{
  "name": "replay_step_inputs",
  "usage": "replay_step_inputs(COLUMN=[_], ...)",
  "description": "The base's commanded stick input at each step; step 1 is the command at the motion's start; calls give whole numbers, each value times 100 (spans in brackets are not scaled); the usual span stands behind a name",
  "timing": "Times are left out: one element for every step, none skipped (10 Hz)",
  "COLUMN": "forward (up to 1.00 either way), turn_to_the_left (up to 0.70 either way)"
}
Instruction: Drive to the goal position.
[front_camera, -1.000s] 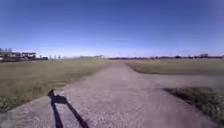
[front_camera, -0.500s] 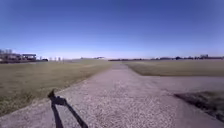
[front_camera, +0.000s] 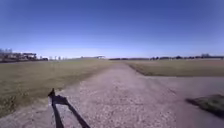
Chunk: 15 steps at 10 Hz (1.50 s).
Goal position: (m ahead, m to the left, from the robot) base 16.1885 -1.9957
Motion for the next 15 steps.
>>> replay_step_inputs(forward=[70, 70, 70, 70, 70, 70, 70, 70, 70, 70, 70, 70, 70, 70, 70], turn_to_the_left=[-35, -25, 0, 0, 0, 0, 0, 0, 0, 0, 0, 0, 0, 0, 0])
